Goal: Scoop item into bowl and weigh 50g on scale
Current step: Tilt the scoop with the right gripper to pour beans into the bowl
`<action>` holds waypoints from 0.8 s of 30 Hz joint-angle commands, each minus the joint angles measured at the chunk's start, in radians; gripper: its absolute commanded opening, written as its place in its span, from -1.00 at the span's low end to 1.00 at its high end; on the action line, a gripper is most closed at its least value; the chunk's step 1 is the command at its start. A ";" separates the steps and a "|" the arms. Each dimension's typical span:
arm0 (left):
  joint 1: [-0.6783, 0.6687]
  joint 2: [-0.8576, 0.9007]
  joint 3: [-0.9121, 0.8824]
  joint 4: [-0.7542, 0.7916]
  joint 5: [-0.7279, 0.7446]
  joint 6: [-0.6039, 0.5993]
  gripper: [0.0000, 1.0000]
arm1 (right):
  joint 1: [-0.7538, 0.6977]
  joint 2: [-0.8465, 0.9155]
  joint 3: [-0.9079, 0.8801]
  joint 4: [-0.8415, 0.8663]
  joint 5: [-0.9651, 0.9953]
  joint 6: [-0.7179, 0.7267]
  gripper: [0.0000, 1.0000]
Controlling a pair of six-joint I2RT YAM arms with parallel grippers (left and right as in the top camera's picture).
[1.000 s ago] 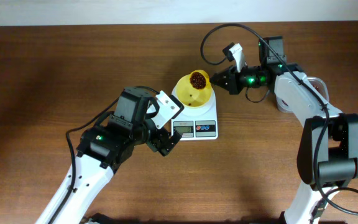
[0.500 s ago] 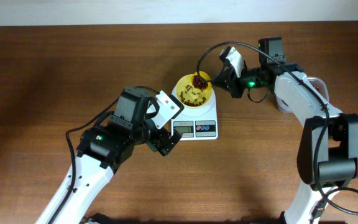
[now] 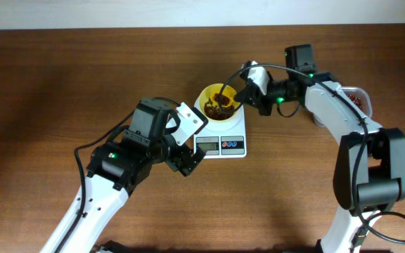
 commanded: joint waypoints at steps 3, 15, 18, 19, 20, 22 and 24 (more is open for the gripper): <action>0.005 -0.007 0.000 0.002 0.014 -0.003 0.98 | 0.019 0.007 0.003 -0.001 -0.003 -0.076 -0.92; 0.005 -0.007 0.000 0.002 0.014 -0.003 0.97 | 0.019 0.007 0.003 0.026 -0.002 -0.193 -0.92; 0.005 -0.007 0.000 0.002 0.014 -0.003 0.97 | 0.019 0.007 0.003 0.037 0.026 -0.209 -0.92; 0.005 -0.007 0.000 0.002 0.014 -0.003 0.98 | 0.019 0.007 0.003 0.041 0.050 -0.221 -0.92; 0.005 -0.007 0.000 0.002 0.014 -0.003 0.97 | 0.019 0.007 0.003 0.041 0.053 -0.243 -0.92; 0.005 -0.007 0.000 0.002 0.014 -0.003 0.97 | 0.019 0.007 0.003 0.044 0.053 -0.309 -0.92; 0.005 -0.007 0.000 0.002 0.014 -0.003 0.97 | 0.019 0.007 0.003 0.056 0.053 -0.314 -0.92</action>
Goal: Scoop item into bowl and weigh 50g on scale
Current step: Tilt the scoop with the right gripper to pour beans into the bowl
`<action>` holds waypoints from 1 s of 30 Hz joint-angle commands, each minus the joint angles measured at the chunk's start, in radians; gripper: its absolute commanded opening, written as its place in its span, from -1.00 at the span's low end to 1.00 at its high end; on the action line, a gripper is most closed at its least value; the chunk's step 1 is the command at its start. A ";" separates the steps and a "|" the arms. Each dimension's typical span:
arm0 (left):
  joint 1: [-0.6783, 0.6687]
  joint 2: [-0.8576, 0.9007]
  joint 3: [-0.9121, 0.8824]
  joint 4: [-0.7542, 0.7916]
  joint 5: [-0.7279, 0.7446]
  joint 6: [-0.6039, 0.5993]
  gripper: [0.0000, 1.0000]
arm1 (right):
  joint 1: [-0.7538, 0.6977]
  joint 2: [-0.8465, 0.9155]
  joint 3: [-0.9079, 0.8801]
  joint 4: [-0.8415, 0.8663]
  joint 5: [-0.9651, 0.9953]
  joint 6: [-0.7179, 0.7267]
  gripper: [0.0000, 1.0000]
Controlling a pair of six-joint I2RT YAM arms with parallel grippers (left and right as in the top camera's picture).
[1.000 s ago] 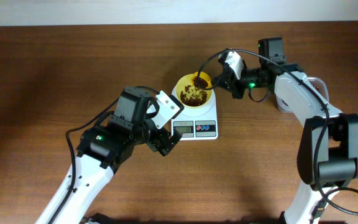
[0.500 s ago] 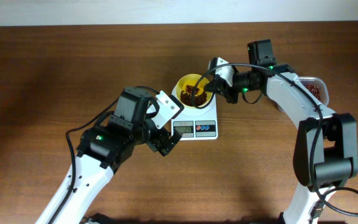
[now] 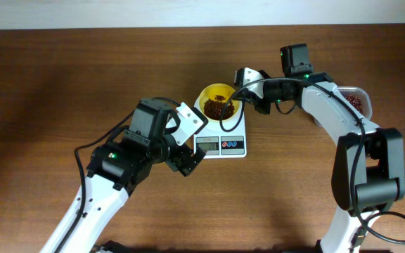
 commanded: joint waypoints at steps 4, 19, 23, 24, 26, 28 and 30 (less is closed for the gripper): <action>0.005 -0.007 0.000 0.002 0.014 -0.003 0.97 | 0.004 0.007 0.003 0.030 0.006 -0.048 -0.92; 0.005 -0.007 0.000 0.002 0.014 -0.003 0.97 | 0.004 0.007 0.003 0.011 0.023 -0.065 -0.92; 0.005 -0.007 0.000 0.002 0.014 -0.003 0.97 | 0.004 0.005 0.005 0.011 0.018 0.012 -0.92; 0.005 -0.007 0.000 0.002 0.014 -0.003 0.97 | 0.004 0.001 0.005 0.011 0.016 0.039 -0.92; 0.005 -0.007 0.000 0.002 0.014 -0.003 0.97 | 0.004 -0.019 0.005 0.011 0.015 0.096 -0.92; 0.005 -0.007 0.000 0.002 0.014 -0.003 0.97 | 0.004 -0.042 0.005 0.008 0.015 0.143 -0.92; 0.005 -0.007 0.000 0.002 0.014 -0.003 0.97 | 0.004 -0.066 0.005 0.007 0.014 0.195 -0.92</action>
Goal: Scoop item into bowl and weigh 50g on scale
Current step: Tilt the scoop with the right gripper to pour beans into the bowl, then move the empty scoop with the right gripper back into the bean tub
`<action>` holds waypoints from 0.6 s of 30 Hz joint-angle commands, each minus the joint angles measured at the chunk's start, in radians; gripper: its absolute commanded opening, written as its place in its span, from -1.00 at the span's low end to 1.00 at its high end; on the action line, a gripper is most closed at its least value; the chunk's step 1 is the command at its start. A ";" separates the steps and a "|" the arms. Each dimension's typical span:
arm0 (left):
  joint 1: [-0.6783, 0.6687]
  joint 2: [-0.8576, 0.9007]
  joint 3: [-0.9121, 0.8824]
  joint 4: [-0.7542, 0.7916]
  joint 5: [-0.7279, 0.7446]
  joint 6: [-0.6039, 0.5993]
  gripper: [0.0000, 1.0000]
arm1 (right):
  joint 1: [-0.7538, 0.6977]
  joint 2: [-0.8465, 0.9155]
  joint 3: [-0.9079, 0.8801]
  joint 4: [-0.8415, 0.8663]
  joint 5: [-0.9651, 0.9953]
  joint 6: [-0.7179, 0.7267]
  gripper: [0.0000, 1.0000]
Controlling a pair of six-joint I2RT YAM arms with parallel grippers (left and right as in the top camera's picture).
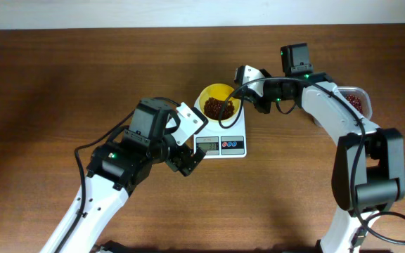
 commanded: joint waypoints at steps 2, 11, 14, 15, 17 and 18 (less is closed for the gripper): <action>0.005 -0.007 0.000 0.002 0.015 -0.003 0.97 | 0.004 -0.091 0.005 -0.004 -0.028 0.169 -0.92; 0.005 -0.007 0.000 0.002 0.015 -0.003 0.97 | 0.004 -0.161 0.005 -0.003 -0.028 0.661 -0.92; 0.005 -0.007 0.000 0.002 0.015 -0.003 0.98 | 0.003 -0.177 0.006 -0.003 -0.037 0.807 -0.92; 0.005 -0.007 0.000 0.002 0.015 -0.003 0.97 | -0.001 -0.185 0.009 -0.003 -0.050 0.860 -0.92; 0.005 -0.007 0.000 0.002 0.015 -0.003 0.97 | -0.023 -0.206 0.015 -0.003 -0.050 0.964 -0.92; 0.005 -0.007 0.000 0.002 0.015 -0.003 0.97 | -0.039 -0.219 0.015 -0.004 -0.050 0.997 -0.92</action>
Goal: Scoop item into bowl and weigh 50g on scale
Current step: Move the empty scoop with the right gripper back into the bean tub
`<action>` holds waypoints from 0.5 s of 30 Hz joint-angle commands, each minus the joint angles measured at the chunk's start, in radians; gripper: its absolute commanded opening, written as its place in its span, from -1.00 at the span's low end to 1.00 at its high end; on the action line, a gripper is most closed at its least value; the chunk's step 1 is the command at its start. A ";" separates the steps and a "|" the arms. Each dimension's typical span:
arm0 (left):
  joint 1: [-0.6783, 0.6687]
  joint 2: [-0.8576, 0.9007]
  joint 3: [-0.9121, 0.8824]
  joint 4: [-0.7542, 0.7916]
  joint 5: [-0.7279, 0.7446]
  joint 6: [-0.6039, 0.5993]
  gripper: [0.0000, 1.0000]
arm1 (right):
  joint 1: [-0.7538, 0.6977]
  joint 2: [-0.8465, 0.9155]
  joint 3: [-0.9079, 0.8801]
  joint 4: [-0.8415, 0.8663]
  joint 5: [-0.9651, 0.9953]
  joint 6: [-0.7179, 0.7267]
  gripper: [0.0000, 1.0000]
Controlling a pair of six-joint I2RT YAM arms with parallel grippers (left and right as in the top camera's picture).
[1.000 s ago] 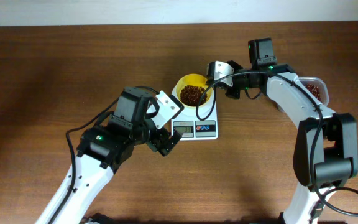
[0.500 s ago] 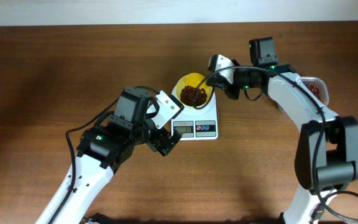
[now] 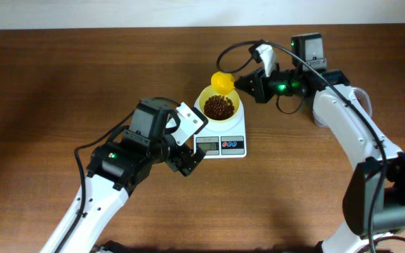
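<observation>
A yellow bowl (image 3: 220,106) holding dark red-brown pieces stands on the white scale (image 3: 223,140) at the table's middle. Just beyond the bowl's far rim hangs a yellow scoop (image 3: 221,81). My right gripper (image 3: 247,84) is shut on its handle, reaching in from the right. My left gripper (image 3: 187,161) hovers by the scale's front left corner, open and holding nothing. The numbers on the scale's display are too small to read.
A white container (image 3: 363,98) lies at the right under my right arm, mostly hidden by it. The left arm's body takes up the front left of the brown wooden table (image 3: 62,77).
The right gripper has moved back and to the right, and the scoop that lay at the bowl's right rim is now held beyond the bowl's far rim. The left arm has not moved.
First the scoop lay tilted inside the bowl among the pieces, held by my right gripper. At the two later moments it rested at the bowl's right rim with the pieces settled in the bowl. Now it is out of the bowl. My left arm stayed still throughout.
</observation>
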 commanded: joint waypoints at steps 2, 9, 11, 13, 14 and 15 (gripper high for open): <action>0.005 -0.007 0.000 0.002 0.014 -0.003 0.97 | -0.071 -0.080 0.015 -0.005 -0.027 0.244 -0.92; 0.005 -0.007 0.000 0.002 0.014 -0.003 0.97 | -0.267 -0.165 0.015 -0.200 -0.019 0.318 -0.92; 0.005 -0.007 0.000 0.002 0.014 -0.003 0.97 | -0.327 -0.171 0.015 -0.243 -0.019 0.314 -0.92; 0.005 -0.007 0.000 0.002 0.014 -0.003 0.98 | -0.405 -0.172 0.015 -0.279 -0.011 0.285 -0.92; 0.005 -0.007 0.000 0.002 0.014 -0.003 0.97 | -0.439 -0.172 0.015 -0.298 0.029 0.277 -0.92; 0.005 -0.007 0.000 0.002 0.014 -0.003 0.97 | -0.470 -0.172 0.015 -0.315 0.082 0.276 -0.92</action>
